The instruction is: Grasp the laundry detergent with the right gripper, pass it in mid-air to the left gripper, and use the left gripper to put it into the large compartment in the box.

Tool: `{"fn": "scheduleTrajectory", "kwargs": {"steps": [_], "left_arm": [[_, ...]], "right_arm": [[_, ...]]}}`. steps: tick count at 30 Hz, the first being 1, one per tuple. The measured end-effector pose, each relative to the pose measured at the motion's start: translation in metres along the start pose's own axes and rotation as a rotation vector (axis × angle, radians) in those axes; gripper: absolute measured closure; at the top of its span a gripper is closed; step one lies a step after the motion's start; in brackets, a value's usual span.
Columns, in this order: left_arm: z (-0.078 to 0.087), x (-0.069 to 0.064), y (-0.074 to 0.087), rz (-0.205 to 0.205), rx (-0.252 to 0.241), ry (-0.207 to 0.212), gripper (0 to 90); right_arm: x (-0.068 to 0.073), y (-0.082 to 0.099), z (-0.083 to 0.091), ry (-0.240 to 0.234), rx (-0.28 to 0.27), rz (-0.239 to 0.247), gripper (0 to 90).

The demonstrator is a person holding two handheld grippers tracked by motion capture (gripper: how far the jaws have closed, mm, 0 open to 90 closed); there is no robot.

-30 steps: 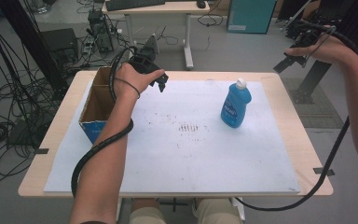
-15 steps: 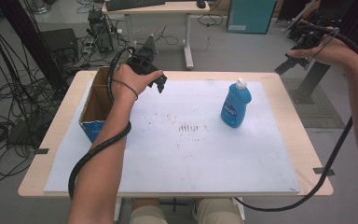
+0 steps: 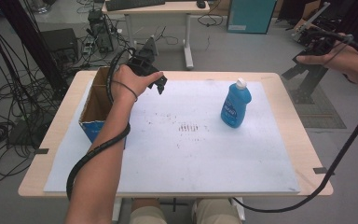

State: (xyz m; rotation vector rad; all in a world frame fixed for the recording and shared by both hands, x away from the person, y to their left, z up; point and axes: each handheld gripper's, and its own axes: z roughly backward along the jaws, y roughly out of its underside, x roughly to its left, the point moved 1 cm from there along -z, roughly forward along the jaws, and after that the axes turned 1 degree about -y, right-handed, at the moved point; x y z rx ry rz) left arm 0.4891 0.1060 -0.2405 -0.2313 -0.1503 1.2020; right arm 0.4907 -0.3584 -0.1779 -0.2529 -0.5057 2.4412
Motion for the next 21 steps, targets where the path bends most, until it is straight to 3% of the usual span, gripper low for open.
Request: {"fn": "scheduleTrajectory", "kwargs": {"steps": [8, 21], "left_arm": [[-0.003, 0.001, 0.006, -0.004, 0.001, 0.006, 5.2], [-0.003, 0.0, 0.009, -0.019, -0.005, 0.007, 5.2]], "right_arm": [[0.017, 0.027, 0.0, -0.001, -0.031, -0.012, 7.3], [0.049, 0.059, -0.023, -0.018, -0.06, -0.012, 6.7]]}}
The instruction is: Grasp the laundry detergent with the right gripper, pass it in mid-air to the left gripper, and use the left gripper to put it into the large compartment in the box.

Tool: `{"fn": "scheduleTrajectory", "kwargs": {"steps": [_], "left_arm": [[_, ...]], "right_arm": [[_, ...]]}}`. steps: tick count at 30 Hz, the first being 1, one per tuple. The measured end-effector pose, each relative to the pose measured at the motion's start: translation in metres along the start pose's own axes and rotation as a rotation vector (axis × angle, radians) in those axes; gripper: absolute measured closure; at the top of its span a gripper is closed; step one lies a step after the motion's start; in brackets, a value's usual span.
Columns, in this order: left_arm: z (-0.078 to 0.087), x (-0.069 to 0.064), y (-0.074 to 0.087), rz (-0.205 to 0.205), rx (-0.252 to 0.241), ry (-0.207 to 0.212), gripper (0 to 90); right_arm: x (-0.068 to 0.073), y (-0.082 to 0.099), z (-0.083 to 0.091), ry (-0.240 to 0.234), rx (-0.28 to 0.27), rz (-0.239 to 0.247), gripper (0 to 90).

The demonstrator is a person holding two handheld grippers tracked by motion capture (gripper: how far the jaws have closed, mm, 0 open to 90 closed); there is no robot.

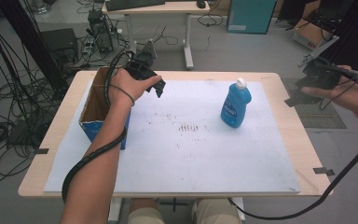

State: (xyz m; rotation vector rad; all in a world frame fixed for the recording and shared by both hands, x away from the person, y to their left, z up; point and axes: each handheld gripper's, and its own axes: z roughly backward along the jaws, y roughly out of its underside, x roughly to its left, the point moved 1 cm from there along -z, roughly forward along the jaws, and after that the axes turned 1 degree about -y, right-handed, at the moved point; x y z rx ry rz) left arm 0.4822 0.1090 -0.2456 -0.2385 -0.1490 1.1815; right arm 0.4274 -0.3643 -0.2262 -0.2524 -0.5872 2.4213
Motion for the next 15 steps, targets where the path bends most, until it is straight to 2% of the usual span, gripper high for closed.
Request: {"fn": "scheduleTrajectory", "kwargs": {"steps": [7, 15], "left_arm": [[0.002, -0.002, 0.001, -0.004, -0.004, -0.003, 5.2], [0.002, -0.002, 0.002, -0.005, -0.005, -0.003, 5.1]], "right_arm": [[0.011, 0.015, -0.015, -0.015, -0.05, -0.021, 6.4], [0.017, 0.03, -0.031, -0.011, -0.108, -0.057, 5.2]]}}
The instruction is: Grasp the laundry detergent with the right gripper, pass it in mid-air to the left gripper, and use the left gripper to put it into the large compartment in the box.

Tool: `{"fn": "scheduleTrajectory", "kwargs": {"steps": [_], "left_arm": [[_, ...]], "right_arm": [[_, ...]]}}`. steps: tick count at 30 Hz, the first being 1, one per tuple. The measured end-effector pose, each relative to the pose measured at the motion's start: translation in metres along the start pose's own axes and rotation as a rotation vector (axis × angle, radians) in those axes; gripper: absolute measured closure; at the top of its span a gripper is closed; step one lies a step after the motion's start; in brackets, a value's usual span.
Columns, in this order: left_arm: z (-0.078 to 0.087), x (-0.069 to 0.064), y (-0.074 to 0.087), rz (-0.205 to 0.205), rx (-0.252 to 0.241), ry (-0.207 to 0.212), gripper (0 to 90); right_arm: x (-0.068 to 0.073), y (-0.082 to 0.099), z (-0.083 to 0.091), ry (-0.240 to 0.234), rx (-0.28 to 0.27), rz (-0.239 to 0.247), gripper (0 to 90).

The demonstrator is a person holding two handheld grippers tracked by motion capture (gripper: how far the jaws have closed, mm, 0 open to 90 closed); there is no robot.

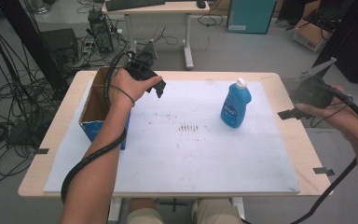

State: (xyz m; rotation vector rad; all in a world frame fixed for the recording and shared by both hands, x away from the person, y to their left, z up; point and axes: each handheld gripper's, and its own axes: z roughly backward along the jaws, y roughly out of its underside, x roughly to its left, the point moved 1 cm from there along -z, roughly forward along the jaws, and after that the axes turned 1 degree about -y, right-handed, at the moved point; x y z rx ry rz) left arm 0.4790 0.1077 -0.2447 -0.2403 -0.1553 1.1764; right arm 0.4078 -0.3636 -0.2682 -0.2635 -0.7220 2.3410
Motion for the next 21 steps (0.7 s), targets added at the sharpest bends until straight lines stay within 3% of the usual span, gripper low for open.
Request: {"fn": "scheduleTrajectory", "kwargs": {"steps": [21], "left_arm": [[-0.004, -0.002, -0.002, -0.006, 0.007, -0.008, 5.1]], "right_arm": [[0.006, 0.023, -0.04, 0.005, -0.115, -0.062, 3.4]]}}
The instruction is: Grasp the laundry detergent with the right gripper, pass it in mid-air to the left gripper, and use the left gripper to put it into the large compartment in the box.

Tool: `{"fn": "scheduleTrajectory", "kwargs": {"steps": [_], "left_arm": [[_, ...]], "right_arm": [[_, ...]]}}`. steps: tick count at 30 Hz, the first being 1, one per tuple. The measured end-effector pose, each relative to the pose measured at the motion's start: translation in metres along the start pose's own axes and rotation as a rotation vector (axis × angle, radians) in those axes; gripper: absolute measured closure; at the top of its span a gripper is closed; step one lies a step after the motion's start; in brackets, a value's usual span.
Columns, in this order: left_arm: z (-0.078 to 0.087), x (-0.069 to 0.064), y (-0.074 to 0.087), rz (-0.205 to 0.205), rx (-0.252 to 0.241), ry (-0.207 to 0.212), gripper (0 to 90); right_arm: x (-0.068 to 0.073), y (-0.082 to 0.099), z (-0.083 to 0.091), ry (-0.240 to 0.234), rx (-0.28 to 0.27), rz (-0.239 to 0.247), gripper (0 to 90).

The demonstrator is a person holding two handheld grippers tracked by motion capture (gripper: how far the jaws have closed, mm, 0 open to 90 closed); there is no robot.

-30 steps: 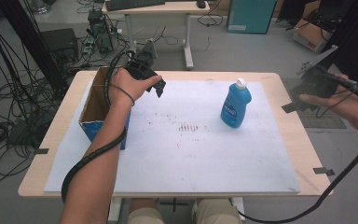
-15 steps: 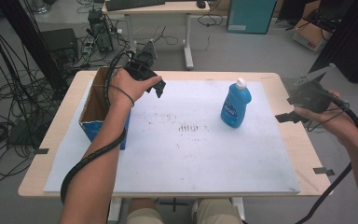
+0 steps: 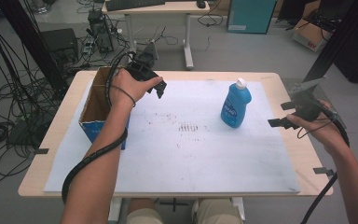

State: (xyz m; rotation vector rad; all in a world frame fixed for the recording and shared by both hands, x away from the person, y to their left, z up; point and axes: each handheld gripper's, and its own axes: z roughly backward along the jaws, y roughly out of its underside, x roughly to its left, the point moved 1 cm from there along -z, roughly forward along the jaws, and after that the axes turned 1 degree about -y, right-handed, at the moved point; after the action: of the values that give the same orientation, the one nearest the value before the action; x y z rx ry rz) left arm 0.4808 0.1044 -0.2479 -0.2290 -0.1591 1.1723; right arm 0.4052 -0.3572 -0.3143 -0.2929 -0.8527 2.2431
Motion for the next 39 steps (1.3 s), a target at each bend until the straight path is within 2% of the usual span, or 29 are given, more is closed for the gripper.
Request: {"fn": "scheduleTrajectory", "kwargs": {"steps": [9, 13, 39], "left_arm": [[-0.003, -0.001, -0.001, -0.003, 0.004, -0.003, 5.1], [-0.005, -0.001, -0.002, -0.005, 0.009, -0.004, 5.1], [-0.018, 0.002, -0.006, -0.005, 0.035, -0.01, 5.0]], "right_arm": [[0.004, 0.005, -0.017, 0.001, -0.027, -0.007, 3.3], [0.002, 0.007, -0.026, 0.003, -0.055, -0.019, 3.3], [0.007, -0.003, -0.069, 0.019, -0.138, -0.012, 3.1]]}}
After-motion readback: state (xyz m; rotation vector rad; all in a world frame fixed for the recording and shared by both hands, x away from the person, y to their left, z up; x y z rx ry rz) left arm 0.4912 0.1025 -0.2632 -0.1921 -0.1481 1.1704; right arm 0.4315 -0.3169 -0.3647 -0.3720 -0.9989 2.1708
